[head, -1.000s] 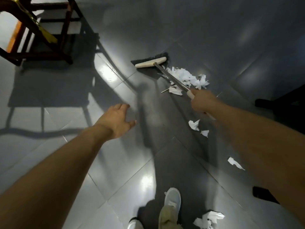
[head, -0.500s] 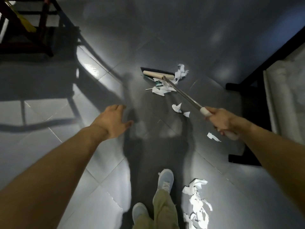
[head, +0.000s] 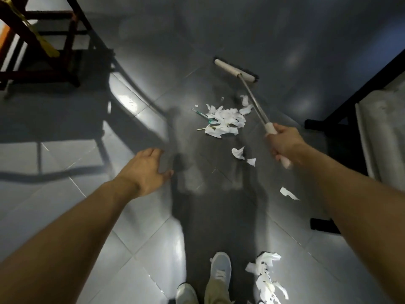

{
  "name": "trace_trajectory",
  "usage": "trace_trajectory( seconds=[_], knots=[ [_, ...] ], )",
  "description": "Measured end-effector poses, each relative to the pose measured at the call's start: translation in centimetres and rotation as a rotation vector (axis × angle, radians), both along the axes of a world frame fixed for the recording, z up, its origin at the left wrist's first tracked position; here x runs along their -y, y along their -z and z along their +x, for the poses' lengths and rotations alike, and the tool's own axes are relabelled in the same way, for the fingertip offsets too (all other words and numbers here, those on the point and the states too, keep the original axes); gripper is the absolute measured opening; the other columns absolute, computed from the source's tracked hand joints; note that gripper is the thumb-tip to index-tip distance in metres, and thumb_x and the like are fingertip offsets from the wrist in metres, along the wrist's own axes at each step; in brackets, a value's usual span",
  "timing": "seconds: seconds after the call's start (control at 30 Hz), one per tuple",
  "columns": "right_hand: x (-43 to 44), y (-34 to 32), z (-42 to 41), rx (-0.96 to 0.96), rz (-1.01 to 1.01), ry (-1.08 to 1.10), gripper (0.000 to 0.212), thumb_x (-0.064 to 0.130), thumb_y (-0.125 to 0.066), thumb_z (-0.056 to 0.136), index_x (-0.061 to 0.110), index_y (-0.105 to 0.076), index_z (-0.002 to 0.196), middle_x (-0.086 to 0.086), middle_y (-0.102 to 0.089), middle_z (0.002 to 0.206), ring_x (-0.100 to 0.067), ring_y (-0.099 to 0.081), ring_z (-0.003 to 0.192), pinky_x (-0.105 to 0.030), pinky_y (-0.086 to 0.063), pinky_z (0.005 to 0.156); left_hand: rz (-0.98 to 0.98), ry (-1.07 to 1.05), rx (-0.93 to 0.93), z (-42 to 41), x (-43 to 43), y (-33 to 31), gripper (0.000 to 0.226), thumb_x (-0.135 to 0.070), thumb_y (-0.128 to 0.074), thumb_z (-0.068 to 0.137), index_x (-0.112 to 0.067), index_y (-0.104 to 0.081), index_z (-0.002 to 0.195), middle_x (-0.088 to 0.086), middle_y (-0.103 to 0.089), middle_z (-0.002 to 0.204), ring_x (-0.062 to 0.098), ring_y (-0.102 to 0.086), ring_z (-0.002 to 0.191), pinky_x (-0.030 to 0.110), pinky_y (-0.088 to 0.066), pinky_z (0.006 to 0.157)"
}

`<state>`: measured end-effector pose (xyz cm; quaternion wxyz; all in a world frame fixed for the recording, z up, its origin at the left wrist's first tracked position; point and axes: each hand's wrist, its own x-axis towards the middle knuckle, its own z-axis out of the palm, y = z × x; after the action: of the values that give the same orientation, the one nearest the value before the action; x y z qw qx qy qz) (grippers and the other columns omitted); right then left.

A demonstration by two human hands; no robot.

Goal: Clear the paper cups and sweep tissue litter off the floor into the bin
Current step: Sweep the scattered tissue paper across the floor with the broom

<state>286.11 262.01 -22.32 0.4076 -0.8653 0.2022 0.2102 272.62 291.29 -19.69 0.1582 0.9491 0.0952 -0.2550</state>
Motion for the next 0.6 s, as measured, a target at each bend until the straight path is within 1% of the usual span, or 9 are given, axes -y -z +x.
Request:
trace_trajectory(
  seconds=[0.07,0.17,0.2,0.27,0.33,0.37,0.43,0.5,0.6],
  knots=[
    [0.2,0.4,2.6,-0.007,-0.071,-0.022,0.051,0.021,-0.055,0.092,0.026,-0.046,0.141,-0.008,-0.057,0.080,-0.009,-0.046,0.027,-0.015,-0.035,0.028,0.008,-0.015,-0.018,0.6,-0.1,0.2,0.066,-0.042,-0.049,0.094,-0.013,-0.024,0.147,0.009,-0.028,0.152,0.025,-0.024,0.139,0.027,-0.021,0.111],
    [0.6,1.3,5.2,-0.051,-0.103,-0.024,0.041,0.014,-0.048,0.096,0.016,-0.049,0.137,-0.008,-0.053,0.070,-0.018,-0.047,0.044,-0.019,-0.039,0.032,0.028,-0.033,-0.026,1.6,0.0,1.1,0.066,-0.042,-0.049,0.094,-0.013,-0.023,0.148,0.007,-0.027,0.152,0.024,-0.024,0.140,0.027,-0.020,0.111],
    [0.7,1.9,5.8,-0.069,-0.124,-0.053,0.034,0.010,-0.047,0.096,0.008,-0.054,0.130,-0.010,-0.052,0.068,-0.020,-0.046,0.048,-0.023,-0.041,0.037,0.028,-0.042,-0.027,1.8,0.1,1.5,0.066,-0.042,-0.049,0.094,-0.013,-0.023,0.148,0.007,-0.027,0.152,0.024,-0.024,0.140,0.027,-0.021,0.111],
    [0.5,2.6,5.9,-0.120,-0.181,-0.117,0.016,0.003,-0.047,0.094,-0.005,-0.061,0.097,-0.014,-0.052,0.066,-0.025,-0.048,0.054,-0.029,-0.041,0.047,0.029,-0.048,-0.037,1.9,0.3,2.1,0.066,-0.041,-0.049,0.094,-0.013,-0.023,0.148,0.008,-0.026,0.153,0.024,-0.024,0.140,0.028,-0.021,0.111],
    [0.1,2.8,4.4,-0.188,-0.231,-0.248,0.027,0.000,-0.046,0.092,-0.001,-0.053,0.066,-0.014,-0.053,0.061,-0.030,-0.051,0.064,-0.031,-0.040,0.052,0.045,-0.035,-0.048,1.7,0.5,2.6,0.066,-0.042,-0.049,0.094,-0.013,-0.023,0.148,0.008,-0.027,0.152,0.025,-0.025,0.139,0.028,-0.022,0.110],
    [0.0,2.9,3.4,-0.211,-0.237,-0.317,0.031,0.000,-0.046,0.092,0.001,-0.049,0.061,-0.011,-0.053,0.055,-0.031,-0.051,0.063,-0.030,-0.041,0.052,0.052,-0.028,-0.056,1.4,0.6,2.6,0.066,-0.042,-0.049,0.094,-0.013,-0.023,0.148,0.008,-0.027,0.152,0.025,-0.025,0.139,0.028,-0.022,0.110],
    [0.1,3.0,1.0,-0.211,-0.160,-0.348,0.023,0.002,-0.046,0.092,0.001,-0.046,0.070,-0.009,-0.050,0.051,-0.025,-0.046,0.054,-0.026,-0.041,0.045,0.060,-0.022,-0.062,0.8,0.7,2.4,0.067,-0.043,-0.049,0.094,-0.013,-0.023,0.148,0.008,-0.027,0.153,0.025,-0.025,0.139,0.029,-0.022,0.111],
    [0.3,3.2,-1.3,-0.204,-0.144,-0.364,0.012,0.005,-0.042,0.094,0.004,-0.045,0.082,-0.010,-0.047,0.061,-0.020,-0.042,0.053,-0.023,-0.038,0.039,0.053,-0.017,-0.050,0.2,0.9,1.9,0.066,-0.042,-0.049,0.094,-0.013,-0.022,0.148,0.008,-0.027,0.153,0.025,-0.025,0.139,0.030,-0.022,0.112],
    [0.4,3.8,-5.2,-0.249,-0.134,-0.343,0.009,0.004,-0.037,0.093,0.009,-0.040,0.099,-0.012,-0.046,0.063,-0.019,-0.044,0.046,-0.024,-0.035,0.035,0.035,0.008,-0.008,-1.7,1.6,1.0,0.065,-0.040,-0.050,0.094,-0.012,-0.024,0.147,0.009,-0.028,0.152,0.025,-0.024,0.140,0.029,-0.021,0.112]
  ],
)
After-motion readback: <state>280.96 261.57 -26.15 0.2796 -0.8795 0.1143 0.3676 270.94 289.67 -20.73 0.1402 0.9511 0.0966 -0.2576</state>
